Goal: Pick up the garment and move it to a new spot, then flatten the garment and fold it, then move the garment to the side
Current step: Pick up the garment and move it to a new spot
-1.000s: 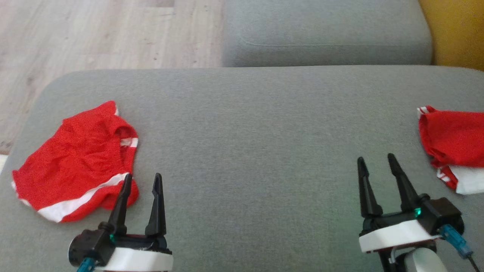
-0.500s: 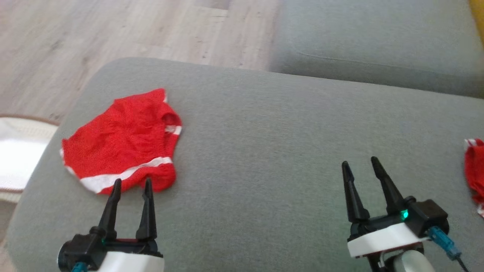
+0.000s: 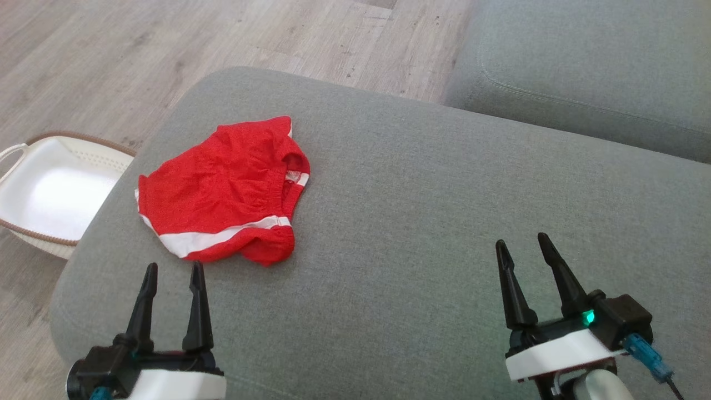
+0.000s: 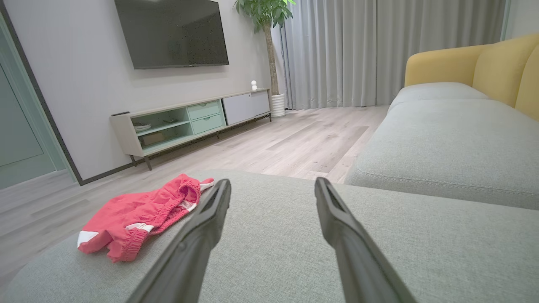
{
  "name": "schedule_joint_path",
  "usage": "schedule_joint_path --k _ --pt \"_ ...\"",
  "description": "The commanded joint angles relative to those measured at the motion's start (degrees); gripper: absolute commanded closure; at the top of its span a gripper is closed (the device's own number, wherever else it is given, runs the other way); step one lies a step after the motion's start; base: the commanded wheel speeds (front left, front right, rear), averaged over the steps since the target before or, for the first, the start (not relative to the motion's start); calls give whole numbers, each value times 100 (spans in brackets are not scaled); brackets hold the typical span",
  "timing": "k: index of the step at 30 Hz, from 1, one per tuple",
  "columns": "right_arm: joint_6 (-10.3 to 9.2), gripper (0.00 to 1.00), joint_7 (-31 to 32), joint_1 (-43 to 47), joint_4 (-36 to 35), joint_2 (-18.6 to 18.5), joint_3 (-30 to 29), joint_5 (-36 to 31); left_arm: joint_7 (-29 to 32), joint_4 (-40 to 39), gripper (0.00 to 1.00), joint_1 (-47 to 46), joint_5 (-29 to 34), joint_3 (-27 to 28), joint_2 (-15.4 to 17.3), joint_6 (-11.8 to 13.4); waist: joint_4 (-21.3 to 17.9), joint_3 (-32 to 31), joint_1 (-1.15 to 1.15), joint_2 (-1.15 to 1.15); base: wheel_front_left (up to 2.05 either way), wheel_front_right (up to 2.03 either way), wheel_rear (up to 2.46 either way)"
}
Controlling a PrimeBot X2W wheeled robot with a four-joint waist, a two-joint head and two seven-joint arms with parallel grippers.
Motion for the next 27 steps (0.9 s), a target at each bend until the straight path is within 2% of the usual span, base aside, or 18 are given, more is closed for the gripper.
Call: schedule_joint_path --k 1,11,17,20,23,27 --pt "39 0 -38 -121 -153 -19 132 54 -29 -194 0 -219 55 226 -4 10 30 8 0 0 0 0 0" --pt "39 0 -38 -127 -128 -19 156 54 -29 -188 0 -235 44 278 -4 10 28 27 0 0 0 0 0" --pt "39 0 -38 -232 -137 -19 169 -46 -29 -100 0 -536 107 209 73 10 -77 257 0 0 0 0 0" --pt "39 0 -38 -360 -154 -19 140 -158 -29 228 0 -953 62 -44 383 10 -180 520 0 0 0 0 0" --pt "39 0 -38 -524 -163 -19 133 -286 -25 797 0 -1594 -163 -507 865 10 -315 827 0 0 0 0 0" --pt "39 0 -38 -753 -213 -19 82 -426 515 1454 0 -2703 -713 -1357 1555 10 -519 1282 0 0 0 0 0"
